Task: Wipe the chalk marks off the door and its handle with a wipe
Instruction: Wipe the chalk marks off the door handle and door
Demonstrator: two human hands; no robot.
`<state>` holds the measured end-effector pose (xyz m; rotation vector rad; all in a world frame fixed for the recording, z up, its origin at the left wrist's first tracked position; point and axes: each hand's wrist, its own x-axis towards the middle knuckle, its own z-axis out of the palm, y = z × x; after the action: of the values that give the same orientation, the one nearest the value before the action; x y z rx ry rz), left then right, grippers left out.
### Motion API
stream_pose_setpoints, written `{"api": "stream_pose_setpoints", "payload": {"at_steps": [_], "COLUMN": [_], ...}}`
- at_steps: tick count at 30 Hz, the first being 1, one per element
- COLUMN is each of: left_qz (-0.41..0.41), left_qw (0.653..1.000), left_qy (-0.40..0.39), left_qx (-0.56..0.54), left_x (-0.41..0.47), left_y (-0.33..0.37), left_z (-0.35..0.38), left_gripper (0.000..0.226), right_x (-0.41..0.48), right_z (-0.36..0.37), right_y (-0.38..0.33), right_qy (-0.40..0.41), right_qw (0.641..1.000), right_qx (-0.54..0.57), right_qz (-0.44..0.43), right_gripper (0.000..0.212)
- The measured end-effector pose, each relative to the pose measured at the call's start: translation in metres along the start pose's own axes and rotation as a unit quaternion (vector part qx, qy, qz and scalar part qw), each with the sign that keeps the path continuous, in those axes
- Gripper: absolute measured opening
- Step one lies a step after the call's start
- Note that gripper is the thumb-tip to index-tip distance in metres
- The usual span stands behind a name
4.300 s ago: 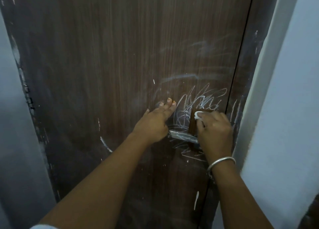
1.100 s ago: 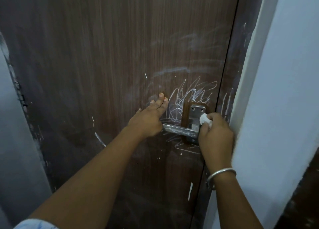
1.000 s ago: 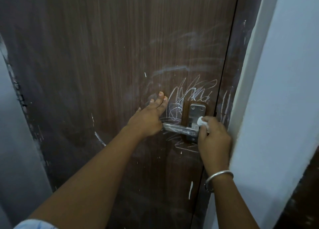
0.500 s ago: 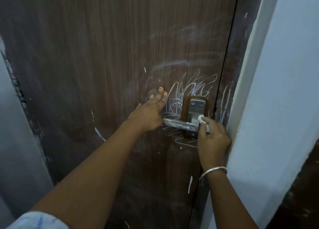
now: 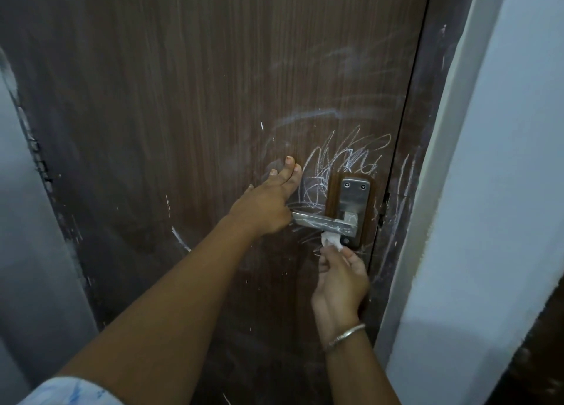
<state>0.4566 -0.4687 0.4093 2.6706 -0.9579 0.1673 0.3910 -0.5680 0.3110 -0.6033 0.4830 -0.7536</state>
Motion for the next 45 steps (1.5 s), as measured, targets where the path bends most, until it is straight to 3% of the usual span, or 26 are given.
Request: {"api": "stream_pose_setpoints", "payload": {"at_steps": [5, 10, 21, 25, 31, 39, 45], "left_qz": [0.000, 0.001, 0.003, 0.001, -0.002, -0.002, 0.000], "left_qw": [1.000, 1.000, 1.000, 1.000, 1.000, 1.000, 1.000], "left_qy": [0.003, 0.004, 0.003, 0.001, 0.005, 0.002, 0.006], "left_qx": [0.011, 0.016, 0.012, 0.006, 0.003, 0.000, -0.002], "left_x": [0.000, 0.000, 0.000, 0.000, 0.001, 0.000, 0.000], "left_y": [0.000, -0.002, -0.002, -0.002, -0.001, -0.001, -0.001], "left_z": [-0.002, -0.002, -0.002, -0.001, 0.001, -0.001, 0.001], "left_gripper": [0.083, 0.083, 0.083, 0.084, 0.083, 0.083, 0.083], "right_x": [-0.004, -0.003, 0.003, 0.013, 0.009, 0.023, 0.030], "right_z": [0.038, 0.048, 0.029, 0.013, 0.015, 0.002, -0.011], "right_y": [-0.005, -0.005, 0.000, -0.010, -0.009, -0.017, -0.007], "right_qy": [0.055, 0.106, 0.126, 0.145, 0.088, 0.136, 0.104], "right_qw": [0.980, 0.966, 0.984, 0.983, 0.989, 0.972, 0.955], "right_qx": [0.184, 0.227, 0.122, 0.086, -0.027, 0.013, -0.078], "right_qz": [0.061, 0.071, -0.005, -0.071, -0.119, -0.191, -0.265], "right_gripper": [0.031, 0.030, 0.033, 0.035, 0.027, 0.016, 0.022]}}
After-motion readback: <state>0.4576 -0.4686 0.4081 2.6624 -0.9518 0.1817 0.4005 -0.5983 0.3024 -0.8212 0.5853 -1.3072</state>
